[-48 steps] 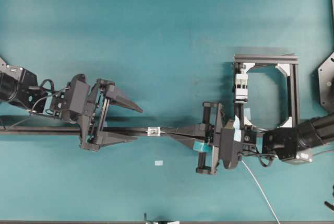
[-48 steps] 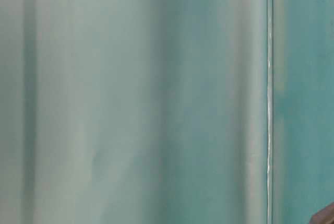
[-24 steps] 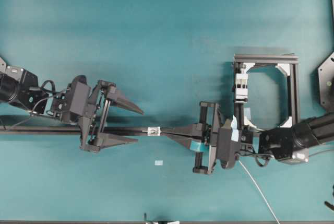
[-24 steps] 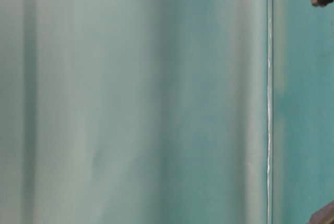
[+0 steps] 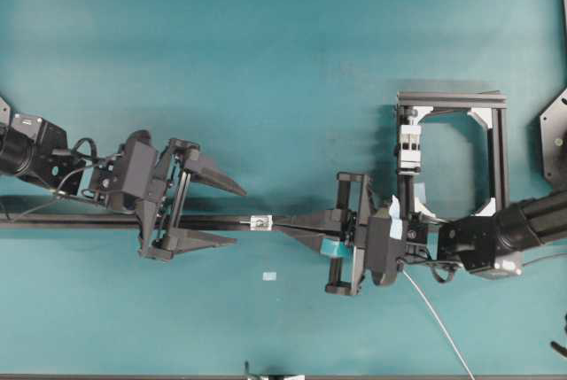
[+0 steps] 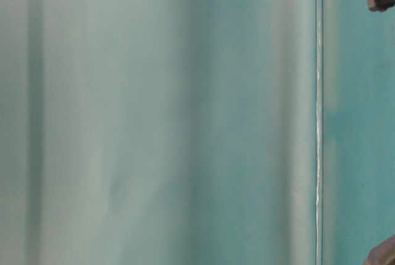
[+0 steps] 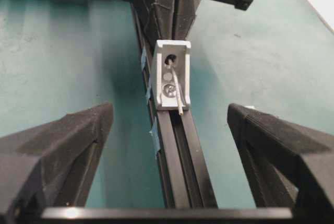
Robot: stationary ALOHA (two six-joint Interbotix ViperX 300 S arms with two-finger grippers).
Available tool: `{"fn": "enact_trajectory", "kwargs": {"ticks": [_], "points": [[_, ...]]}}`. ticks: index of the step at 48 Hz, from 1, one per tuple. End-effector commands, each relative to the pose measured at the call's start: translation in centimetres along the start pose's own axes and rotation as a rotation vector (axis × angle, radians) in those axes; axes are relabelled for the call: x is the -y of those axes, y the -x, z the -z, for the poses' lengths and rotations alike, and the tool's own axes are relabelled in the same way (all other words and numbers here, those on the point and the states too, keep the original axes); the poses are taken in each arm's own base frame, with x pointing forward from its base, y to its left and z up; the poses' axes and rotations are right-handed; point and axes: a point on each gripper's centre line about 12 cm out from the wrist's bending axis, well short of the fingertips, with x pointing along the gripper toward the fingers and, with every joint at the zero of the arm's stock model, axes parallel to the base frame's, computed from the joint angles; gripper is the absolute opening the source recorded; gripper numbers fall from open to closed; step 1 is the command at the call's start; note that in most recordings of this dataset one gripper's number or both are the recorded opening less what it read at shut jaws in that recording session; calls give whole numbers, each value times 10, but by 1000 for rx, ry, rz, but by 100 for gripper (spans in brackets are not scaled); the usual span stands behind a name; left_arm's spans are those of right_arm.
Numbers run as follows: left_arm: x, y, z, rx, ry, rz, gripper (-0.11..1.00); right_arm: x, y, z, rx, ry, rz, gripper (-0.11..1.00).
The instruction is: Insert the wire through the hole in the metal fitting marked with a red label. (retake)
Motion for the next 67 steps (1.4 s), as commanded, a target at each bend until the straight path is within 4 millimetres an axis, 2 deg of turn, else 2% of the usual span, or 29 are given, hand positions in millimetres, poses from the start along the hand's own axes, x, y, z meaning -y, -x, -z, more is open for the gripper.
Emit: {"fn": "enact_trajectory", "kwargs": {"ticks": [1,8,12,22,26,29,67], "points": [[3,-4,-10,25,-1,8,58,0,-3,-8,21,-12,5,2],[3,-6,-12,24,1,8,57,0,-3,-8,22,-13,5,2],[4,-7,-13,30,1,9,52,0,-3,-8,21,-12,5,2],[3,-7,-13,25,3,6,7,1,-2,-7,19,-12,5,2],[3,-8,-12,15,3,5,-4,1,-2,-7,18,-12,5,2],[3,-8,-11,9,3,4,-9,1,-2,-7,19,-12,5,2],[3,-9,-13,12,3,5,-10,2,-1,-8,9,-10,4,2]]}}
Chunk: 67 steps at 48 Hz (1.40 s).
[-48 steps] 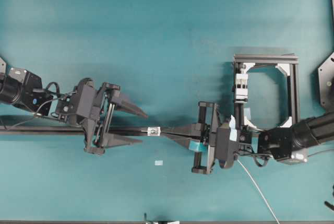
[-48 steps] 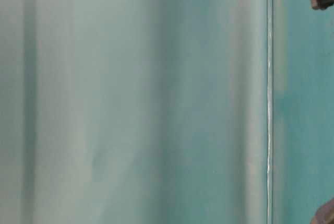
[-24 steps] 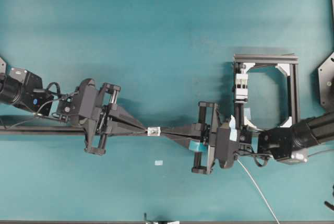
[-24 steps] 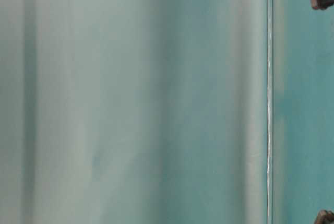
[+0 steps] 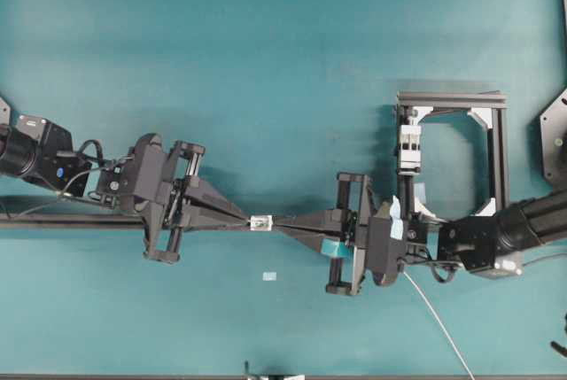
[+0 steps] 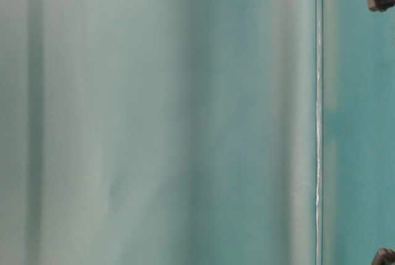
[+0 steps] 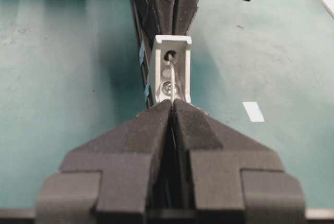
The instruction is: Insert the wire through the hole in the metal fitting marked with a red label. (retake)
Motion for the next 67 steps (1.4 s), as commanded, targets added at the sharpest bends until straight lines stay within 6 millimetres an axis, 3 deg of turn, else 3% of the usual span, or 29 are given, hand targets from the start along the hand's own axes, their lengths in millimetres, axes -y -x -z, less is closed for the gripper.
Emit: {"fn": "enact_trajectory", "kwargs": {"ticks": [1,26,30,38,40,56,67], "points": [[3,-2,-14,44,2,8,-10,2,-1,-9,18,-13,6,2],[6,-2,-14,44,0,17,-10,0,1,-19,39,-24,-6,4],[7,-2,-14,44,0,19,-10,-2,2,-23,48,-24,-21,21],[7,-1,-13,40,0,20,-10,-4,3,-25,55,-18,-36,69],[7,-1,-13,42,0,20,-10,-4,3,-25,55,-18,-36,76],[9,12,-20,25,-2,23,-10,-4,3,-25,54,-18,-36,75],[9,36,-23,-11,-2,22,-10,-4,3,-24,51,-18,-36,75]]}}
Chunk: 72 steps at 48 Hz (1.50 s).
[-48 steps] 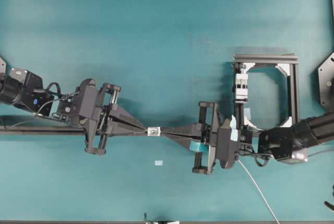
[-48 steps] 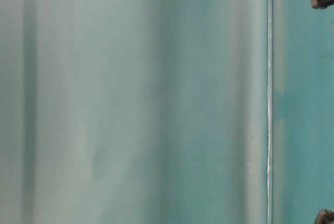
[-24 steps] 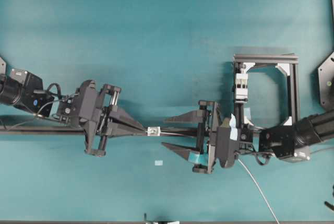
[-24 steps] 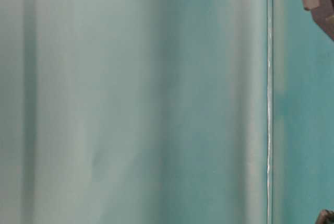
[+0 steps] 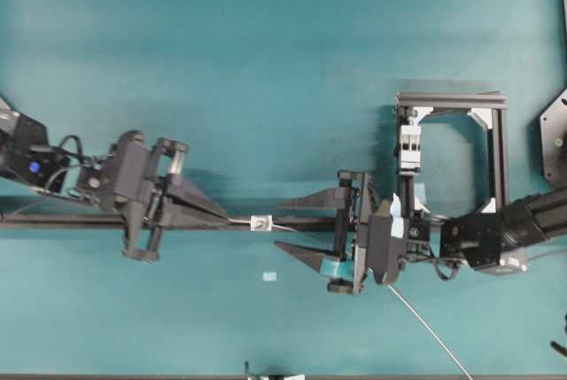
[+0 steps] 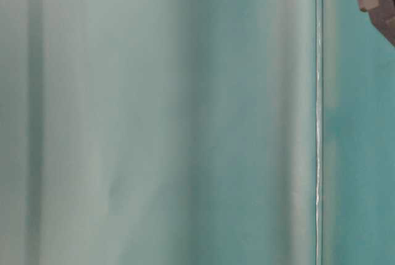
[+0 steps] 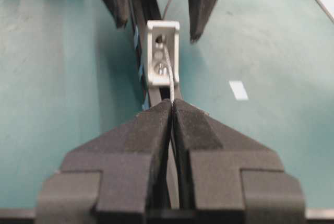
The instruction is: Insert the wire through the hole in the metal fitting marked with a red label. (retake)
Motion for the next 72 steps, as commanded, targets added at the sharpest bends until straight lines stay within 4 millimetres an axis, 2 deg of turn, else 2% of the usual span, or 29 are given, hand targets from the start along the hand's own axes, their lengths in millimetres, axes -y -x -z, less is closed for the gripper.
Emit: {"fn": "enact_trajectory", "kwargs": {"ticks": [1,12,26,37,48,72], "points": [[4,9,-13,34,-2,13,-10,-3,1,-16,37,-24,-9,75],[4,29,-12,6,-3,14,-10,-3,1,-16,39,-25,-9,75],[8,54,1,-64,-11,28,-10,-3,1,-16,39,-25,-9,75],[11,66,3,-79,-17,42,-10,-3,1,-15,35,-23,-9,75],[18,67,7,-113,-27,67,-10,-3,1,-15,33,-24,-10,75],[18,61,9,-170,30,49,-10,-3,1,-15,33,-25,-11,75]]}}
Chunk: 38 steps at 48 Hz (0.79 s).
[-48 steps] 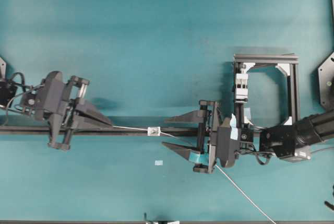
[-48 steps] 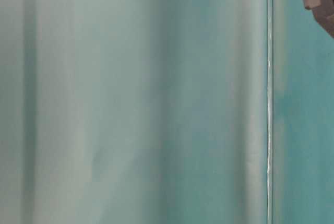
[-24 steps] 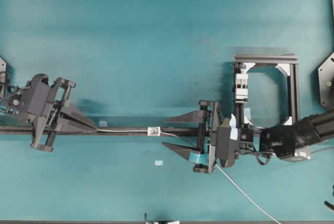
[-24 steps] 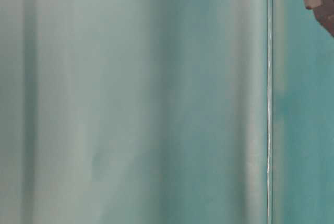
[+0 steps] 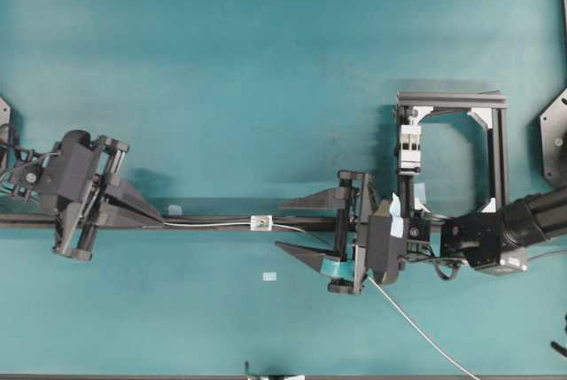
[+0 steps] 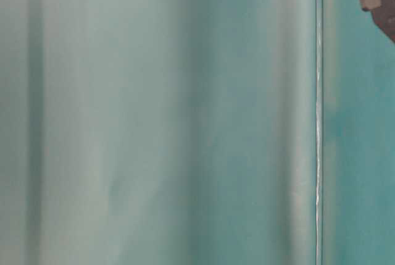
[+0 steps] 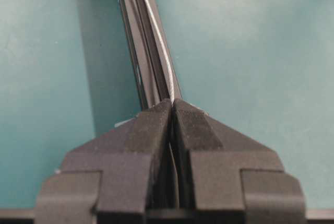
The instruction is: Insert the wire through the hole in the metal fitting marked with a red label. (retake)
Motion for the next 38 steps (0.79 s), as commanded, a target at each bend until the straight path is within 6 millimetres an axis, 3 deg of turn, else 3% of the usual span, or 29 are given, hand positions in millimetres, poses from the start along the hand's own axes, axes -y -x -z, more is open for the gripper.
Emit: {"fn": "enact_trajectory", "kwargs": {"ticks": [1,8,14,20,26,38], "points": [[2,-3,-8,16,27,6,-10,-4,1,-16,40,-24,-10,75],[3,-5,-9,10,49,5,-9,-3,1,-16,39,-23,-9,75],[4,-7,-12,15,36,11,1,-3,1,-16,39,-23,-9,75],[5,-9,-14,15,11,12,19,-3,1,-16,37,-23,-10,75],[5,-9,-14,13,-9,12,49,-3,1,-16,36,-22,-11,75],[3,-8,-14,16,-5,6,47,-3,1,-16,36,-23,-10,75]]}}
